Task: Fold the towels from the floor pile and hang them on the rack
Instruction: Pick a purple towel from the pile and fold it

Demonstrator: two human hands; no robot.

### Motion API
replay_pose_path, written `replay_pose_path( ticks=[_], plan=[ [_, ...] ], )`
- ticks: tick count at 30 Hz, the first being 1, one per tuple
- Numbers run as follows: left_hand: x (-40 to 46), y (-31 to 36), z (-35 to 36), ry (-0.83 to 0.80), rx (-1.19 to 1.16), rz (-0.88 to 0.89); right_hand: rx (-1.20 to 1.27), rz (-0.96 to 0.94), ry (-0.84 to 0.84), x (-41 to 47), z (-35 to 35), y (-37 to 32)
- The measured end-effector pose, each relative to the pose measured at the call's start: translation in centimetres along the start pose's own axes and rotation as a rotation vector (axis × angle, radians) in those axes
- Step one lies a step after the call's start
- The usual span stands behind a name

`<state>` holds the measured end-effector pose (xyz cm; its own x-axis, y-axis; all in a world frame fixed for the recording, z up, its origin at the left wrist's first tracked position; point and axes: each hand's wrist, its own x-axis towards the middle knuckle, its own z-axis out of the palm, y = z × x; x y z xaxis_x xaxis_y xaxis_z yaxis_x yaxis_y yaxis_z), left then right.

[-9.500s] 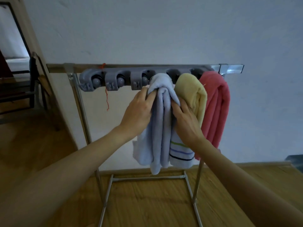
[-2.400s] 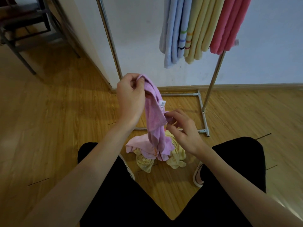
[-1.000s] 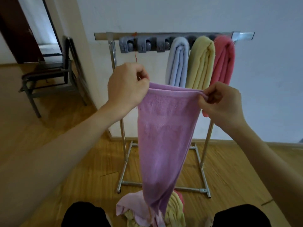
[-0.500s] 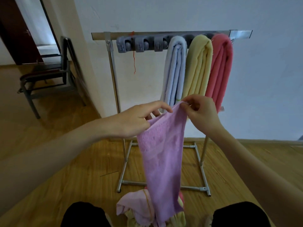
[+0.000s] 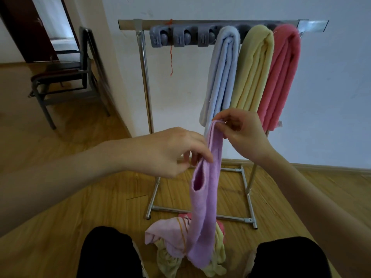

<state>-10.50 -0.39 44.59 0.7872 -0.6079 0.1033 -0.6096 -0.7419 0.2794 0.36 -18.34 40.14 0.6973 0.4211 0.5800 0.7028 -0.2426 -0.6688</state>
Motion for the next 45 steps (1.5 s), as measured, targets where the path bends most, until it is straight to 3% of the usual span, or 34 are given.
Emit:
replay_pose_path(
  ticks=[6,10,12,19,26,38,45],
  plan=[
    [-0.3,-0.4,0.3,0.232,0.351,0.187,0.017,0.01,-0.002,-0.4,0.0,0.1],
    [0.2,-0.3,0.9,0.1,0.321,0.265,-0.015,0.033,-0.005,-1.0,0.1,0.3],
    [0.2,-0.6,1.3,0.113,0.344,0.23,0.002,0.057,0.002,-1.0,0.2,0.2],
    [1.2,-2.1,1.5,0.426,0.322,0.015,0.18,0.112,-0.052,-0.6,-0.1,-2.0],
    [1.9,-2.5,2.1,0.633,0.273,-0.018,0.326,0.153,-0.089,-0.6,-1.4,-2.9],
    [2.4,-2.3,2.1,0.716,0.266,-0.121,0.332,0.098,-0.156,-1.1,-2.0,-3.4],
    [3.2,-1.7,0.0,0.753,0.258,-0.083,0.226,0.039,0.071,0.6,-1.6,-3.5]
  ],
)
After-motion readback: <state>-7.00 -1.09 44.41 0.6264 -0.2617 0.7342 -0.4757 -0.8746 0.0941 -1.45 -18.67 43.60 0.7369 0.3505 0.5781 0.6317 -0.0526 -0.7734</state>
